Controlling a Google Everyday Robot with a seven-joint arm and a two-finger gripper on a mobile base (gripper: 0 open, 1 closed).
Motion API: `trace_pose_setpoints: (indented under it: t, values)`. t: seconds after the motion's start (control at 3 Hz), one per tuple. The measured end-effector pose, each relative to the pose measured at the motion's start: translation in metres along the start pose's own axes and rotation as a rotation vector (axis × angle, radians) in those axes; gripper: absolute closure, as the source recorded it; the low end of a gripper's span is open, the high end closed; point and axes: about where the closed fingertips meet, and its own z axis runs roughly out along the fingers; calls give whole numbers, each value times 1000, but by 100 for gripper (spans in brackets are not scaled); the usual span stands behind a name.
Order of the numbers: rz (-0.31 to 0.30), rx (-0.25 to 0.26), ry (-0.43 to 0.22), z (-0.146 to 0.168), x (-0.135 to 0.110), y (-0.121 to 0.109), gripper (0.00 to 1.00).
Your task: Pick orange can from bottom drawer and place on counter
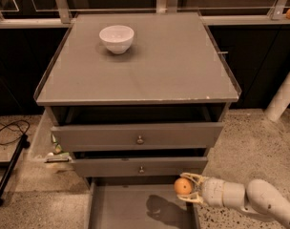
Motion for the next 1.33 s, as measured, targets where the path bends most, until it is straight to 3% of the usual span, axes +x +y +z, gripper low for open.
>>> trace_pose_setpoints:
  t: [0.67, 1.0, 1.33]
  values:
    - [-183, 20, -77, -68, -98, -9, 100]
    - [-272, 0, -53, -95, -154, -27, 100]
    - [-344, -11, 37, -121, -209, -57, 100]
